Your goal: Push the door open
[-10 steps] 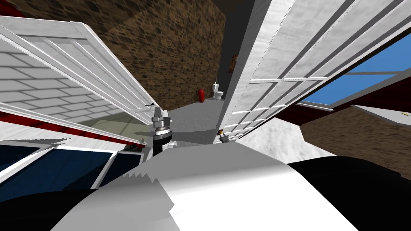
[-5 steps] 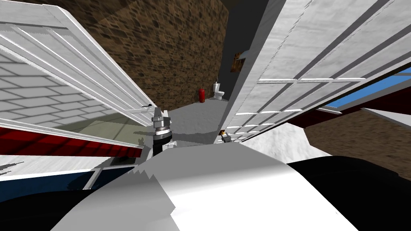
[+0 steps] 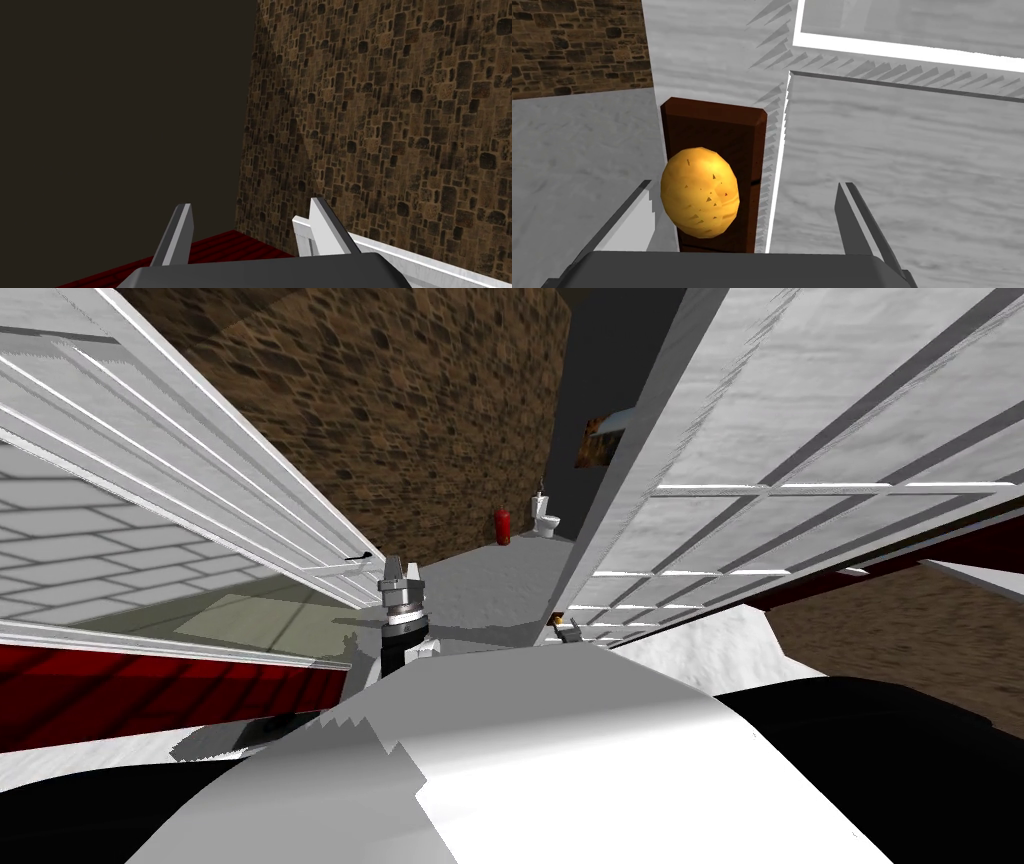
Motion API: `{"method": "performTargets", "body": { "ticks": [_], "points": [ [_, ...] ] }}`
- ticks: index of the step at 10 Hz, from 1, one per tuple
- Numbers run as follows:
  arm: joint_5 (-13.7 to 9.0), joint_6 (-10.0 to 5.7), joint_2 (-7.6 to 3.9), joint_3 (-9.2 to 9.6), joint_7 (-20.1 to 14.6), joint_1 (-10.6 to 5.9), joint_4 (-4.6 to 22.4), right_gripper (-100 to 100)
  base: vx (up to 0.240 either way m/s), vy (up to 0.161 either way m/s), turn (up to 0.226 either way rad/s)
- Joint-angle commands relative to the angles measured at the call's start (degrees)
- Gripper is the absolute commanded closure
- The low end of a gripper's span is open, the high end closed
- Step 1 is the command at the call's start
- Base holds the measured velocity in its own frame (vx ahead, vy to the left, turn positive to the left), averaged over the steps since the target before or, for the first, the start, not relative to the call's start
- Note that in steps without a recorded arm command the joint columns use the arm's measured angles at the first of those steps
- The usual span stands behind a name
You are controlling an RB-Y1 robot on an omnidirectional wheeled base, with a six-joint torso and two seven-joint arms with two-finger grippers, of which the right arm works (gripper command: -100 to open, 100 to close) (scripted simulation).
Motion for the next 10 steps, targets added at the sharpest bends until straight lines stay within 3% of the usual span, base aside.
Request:
{"method": "performTargets", "body": {
  "ticks": [1, 5, 10],
  "points": [
    [-1.61, -0.48, -0.54, -1.35, 0.49, -0.05, -0.4, 100, 0.19, 0.048, 0.023],
    [-4.73, -0.94, -0.18, -2.51, 2.11, 0.26, -0.45, 100, 0.145, 0.049, -0.011],
    [-9.18, -1.59, 1.28, -4.18, 4.41, 0.71, -0.51, 100, 0.164, 0.046, -0.016]
  ]
}}
